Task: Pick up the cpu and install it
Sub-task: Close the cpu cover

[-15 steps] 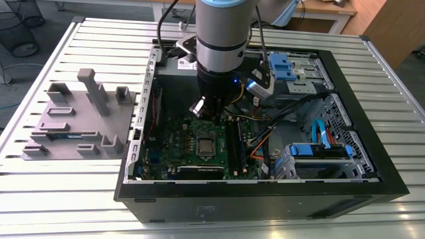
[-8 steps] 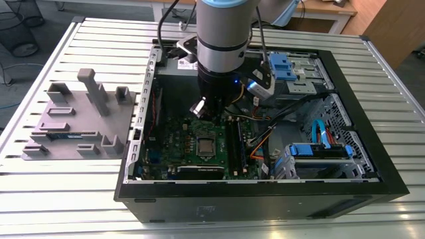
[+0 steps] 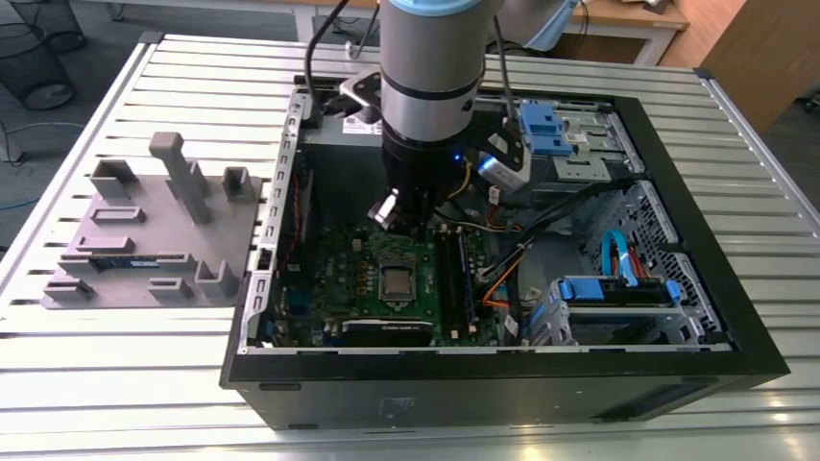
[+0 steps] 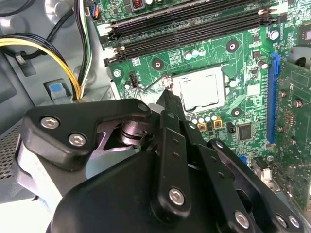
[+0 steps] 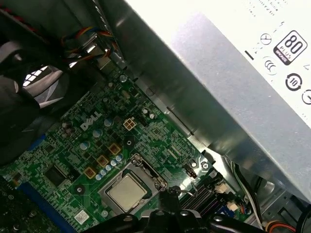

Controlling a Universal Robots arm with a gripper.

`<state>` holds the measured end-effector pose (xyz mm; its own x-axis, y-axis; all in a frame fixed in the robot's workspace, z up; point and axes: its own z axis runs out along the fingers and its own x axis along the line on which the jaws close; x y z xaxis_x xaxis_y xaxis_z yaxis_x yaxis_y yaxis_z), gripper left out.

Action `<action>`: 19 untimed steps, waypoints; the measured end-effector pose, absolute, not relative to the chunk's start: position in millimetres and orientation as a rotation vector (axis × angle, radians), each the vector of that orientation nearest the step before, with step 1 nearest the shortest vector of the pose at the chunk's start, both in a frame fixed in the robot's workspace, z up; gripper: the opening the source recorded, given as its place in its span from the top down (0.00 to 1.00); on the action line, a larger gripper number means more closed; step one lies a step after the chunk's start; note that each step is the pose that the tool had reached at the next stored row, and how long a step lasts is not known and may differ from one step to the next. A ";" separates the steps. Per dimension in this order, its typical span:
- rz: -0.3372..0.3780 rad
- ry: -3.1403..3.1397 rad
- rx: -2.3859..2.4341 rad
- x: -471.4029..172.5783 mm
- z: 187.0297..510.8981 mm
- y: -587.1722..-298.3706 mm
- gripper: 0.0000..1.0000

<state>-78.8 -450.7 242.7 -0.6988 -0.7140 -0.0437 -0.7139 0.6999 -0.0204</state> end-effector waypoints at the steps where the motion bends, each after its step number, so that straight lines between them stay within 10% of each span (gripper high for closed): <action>1: -0.004 2.850 -1.204 -78.8 242.7 -450.9 0.89; 19: -0.008 2.848 -1.211 -79.4 242.4 -452.8 0.89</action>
<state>-79.4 -452.8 242.4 -0.6930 -0.7198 -0.0409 -0.7195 0.6941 -0.0232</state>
